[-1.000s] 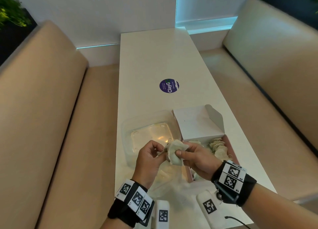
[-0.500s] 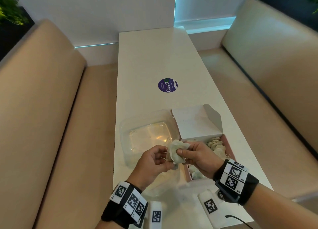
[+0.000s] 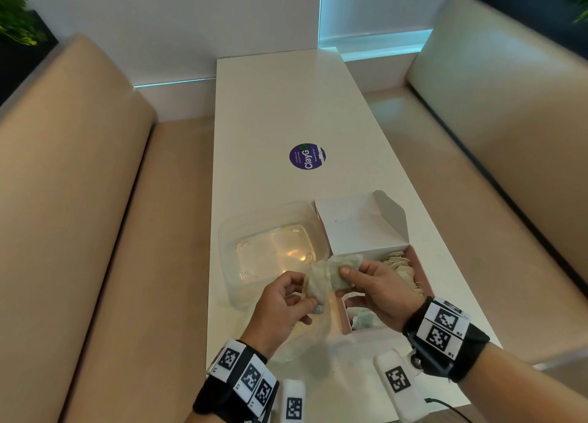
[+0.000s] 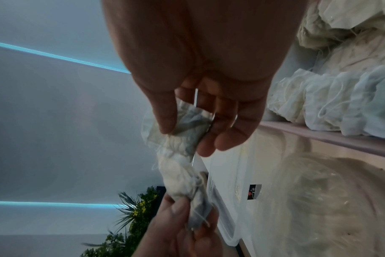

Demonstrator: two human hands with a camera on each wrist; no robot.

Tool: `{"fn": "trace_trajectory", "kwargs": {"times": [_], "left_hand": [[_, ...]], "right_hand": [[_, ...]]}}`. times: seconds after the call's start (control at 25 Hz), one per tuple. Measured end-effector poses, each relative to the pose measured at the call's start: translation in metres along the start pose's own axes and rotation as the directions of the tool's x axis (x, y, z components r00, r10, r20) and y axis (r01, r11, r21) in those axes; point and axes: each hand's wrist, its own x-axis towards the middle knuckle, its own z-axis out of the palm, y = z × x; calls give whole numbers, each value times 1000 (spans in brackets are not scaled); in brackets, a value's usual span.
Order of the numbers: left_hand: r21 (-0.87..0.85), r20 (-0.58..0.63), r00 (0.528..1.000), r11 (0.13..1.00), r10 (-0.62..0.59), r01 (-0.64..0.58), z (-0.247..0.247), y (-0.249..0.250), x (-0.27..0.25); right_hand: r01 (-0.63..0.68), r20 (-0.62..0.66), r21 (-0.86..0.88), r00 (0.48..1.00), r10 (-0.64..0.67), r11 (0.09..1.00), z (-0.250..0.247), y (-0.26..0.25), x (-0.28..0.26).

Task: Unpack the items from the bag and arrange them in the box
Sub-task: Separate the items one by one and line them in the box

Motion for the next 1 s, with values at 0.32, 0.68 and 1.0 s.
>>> {"fn": "trace_trajectory", "kwargs": {"times": [0.32, 0.68, 1.0], "left_hand": [[25, 41, 999, 1000, -18, 17, -1, -3, -1], [-15, -156, 982, 994, -110, 109, -12, -4, 10], [-38, 43, 988, 988, -151, 152, 6, -4, 6]], "right_hand": [[13, 9, -110, 1000, -12, 994, 6, 1, 2], [35, 147, -174, 989, -9, 984, 8, -13, -7], [54, -24, -365, 997, -67, 930, 2, 4, 8]]}}
